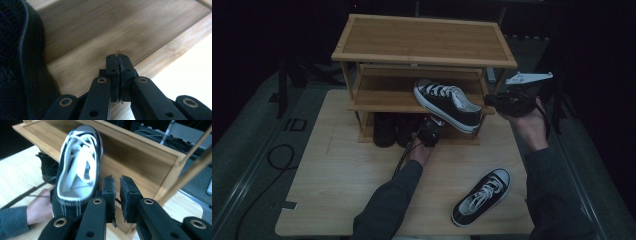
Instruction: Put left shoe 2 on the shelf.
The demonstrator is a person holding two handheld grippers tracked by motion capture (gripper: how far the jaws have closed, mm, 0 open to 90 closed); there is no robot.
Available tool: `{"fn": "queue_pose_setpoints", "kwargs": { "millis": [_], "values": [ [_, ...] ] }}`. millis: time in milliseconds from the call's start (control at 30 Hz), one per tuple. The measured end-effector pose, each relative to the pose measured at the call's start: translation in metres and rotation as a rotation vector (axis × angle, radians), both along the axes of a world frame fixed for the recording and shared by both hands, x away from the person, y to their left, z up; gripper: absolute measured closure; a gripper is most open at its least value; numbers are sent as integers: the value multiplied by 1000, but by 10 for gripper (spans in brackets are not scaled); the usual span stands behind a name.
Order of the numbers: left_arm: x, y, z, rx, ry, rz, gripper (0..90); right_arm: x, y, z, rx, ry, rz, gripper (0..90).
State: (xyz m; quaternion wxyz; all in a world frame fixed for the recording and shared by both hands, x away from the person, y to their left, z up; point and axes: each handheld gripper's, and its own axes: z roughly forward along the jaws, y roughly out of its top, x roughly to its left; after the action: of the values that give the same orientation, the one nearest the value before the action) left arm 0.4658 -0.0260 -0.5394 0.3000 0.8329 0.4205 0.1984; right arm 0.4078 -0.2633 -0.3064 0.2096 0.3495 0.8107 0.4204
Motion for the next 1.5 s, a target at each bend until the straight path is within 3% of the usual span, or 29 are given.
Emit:
{"fn": "queue_pose_setpoints", "kwargs": {
  "millis": [33,67,100,167,200,233,267,400,833,933,1267,1300,1333,1367,1500],
  "values": [
    [-2,-3,-3,-74,22,43,885,0,-1,-1,-4,3,0,830],
    [-2,-2,-3,-55,22,46,885,-1,-3,-3,-8,9,-2,830],
    [2,5,0,31,-1,-5,885,-1,-5,-4,-9,9,-2,831],
    [5,11,5,138,-21,-50,886,-2,-7,-7,-13,16,-1,834],
    [15,20,15,344,-101,-168,886,-3,-8,-8,-15,21,-1,835],
    [16,23,19,416,-86,-186,886,-4,-9,-10,-19,25,0,837],
    [16,24,21,441,-79,-195,886,-5,-10,-11,-21,26,2,838],
    [15,22,18,400,-91,-180,886,-10,-10,-14,-32,33,18,848],
    [14,21,18,404,-91,-182,899,-31,-1,-40,-83,75,92,889],
    [14,21,18,405,-90,-182,899,-35,3,-46,-121,83,103,892],
    [14,20,18,407,-90,-183,900,-39,7,-47,-131,75,109,900],
    [12,15,10,283,-121,-141,900,-40,7,-47,-129,73,114,900],
    [13,16,12,318,-106,-164,900,-41,8,-47,-129,70,118,900],
    [12,9,4,184,-136,-121,900,-41,9,-47,-129,70,122,900],
    [13,12,8,247,-119,-148,900,-43,15,-46,-111,75,162,900]
  ]
}}
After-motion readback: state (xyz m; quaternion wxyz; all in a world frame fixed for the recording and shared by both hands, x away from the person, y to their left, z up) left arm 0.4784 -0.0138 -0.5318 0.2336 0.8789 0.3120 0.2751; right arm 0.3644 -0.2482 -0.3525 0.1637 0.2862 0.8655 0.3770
